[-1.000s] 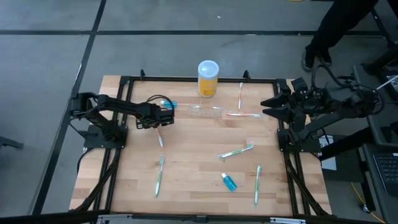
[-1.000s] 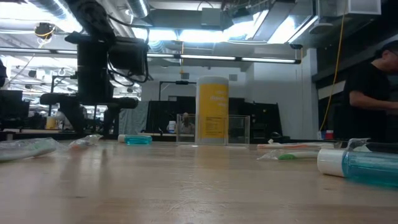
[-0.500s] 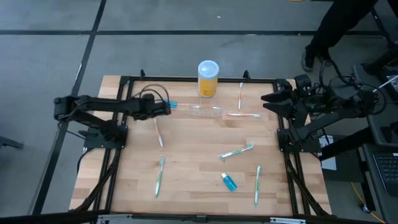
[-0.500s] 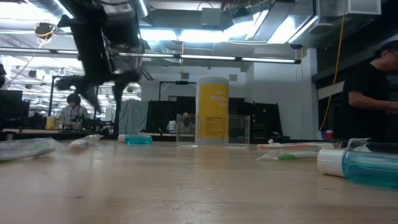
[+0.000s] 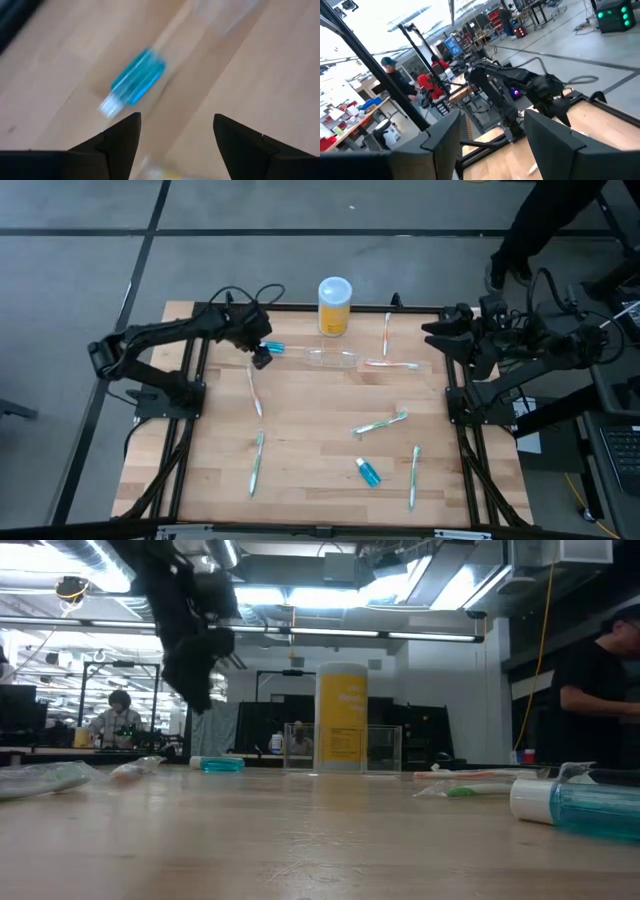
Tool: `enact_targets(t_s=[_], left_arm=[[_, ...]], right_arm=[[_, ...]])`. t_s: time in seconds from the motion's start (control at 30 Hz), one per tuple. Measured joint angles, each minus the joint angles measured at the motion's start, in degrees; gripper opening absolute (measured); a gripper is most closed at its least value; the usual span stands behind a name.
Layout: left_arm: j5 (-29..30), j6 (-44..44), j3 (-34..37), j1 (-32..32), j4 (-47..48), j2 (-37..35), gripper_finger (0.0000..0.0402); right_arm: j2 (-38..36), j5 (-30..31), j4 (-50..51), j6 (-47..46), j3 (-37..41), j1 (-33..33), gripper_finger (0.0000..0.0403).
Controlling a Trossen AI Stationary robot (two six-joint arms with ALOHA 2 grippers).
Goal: Pick & Place toothbrushing station
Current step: Put the top blue mouthwash into the transparent organizer
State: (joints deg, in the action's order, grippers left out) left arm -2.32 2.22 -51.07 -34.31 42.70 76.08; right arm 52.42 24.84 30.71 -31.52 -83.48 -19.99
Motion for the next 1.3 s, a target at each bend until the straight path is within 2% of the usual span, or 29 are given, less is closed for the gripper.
enact_targets(t_s=[0.13,0.2,0.33,0.43,0.5,0.77,1.0,1.3], left_arm=[[-3.9,-5.2,-2.3,-3.7,6.9,4.4,0.0268],[0.5,-9.7,-3.1,-3.8,9.3,5.8,0.0274],[13.9,-18.2,-4.1,-1.9,9.9,7.5,0.0276],[17.9,-23.9,-4.4,-0.9,7.2,7.4,0.0276],[17.2,-27.5,-4.4,-0.4,5.6,7.3,0.0276],[7.6,-37.8,-4.4,-0.4,-0.9,7.5,0.0276],[6.4,-40.4,-4.4,-3.2,-0.1,10.0,0.0276],[6.5,-43.6,-4.4,-4.9,-1.8,16.7,0.0276]], right_arm=[[0.0,0.0,-1.5,0.4,0.0,0.0,0.0220],[0.0,0.1,-1.7,0.5,0.0,0.0,0.0220],[0.0,0.3,-1.7,0.5,0.0,0.0,0.0220],[0.1,0.3,-2.5,0.7,0.0,0.0,0.0220],[0.2,0.3,-2.8,0.7,0.0,0.0,0.0220],[1.2,0.3,-2.9,0.7,0.0,0.0,0.0220],[2.2,0.2,-3.1,0.7,0.0,0.0,0.0220],[2.3,0.2,-5.0,0.6,0.0,0.0,0.0220]])
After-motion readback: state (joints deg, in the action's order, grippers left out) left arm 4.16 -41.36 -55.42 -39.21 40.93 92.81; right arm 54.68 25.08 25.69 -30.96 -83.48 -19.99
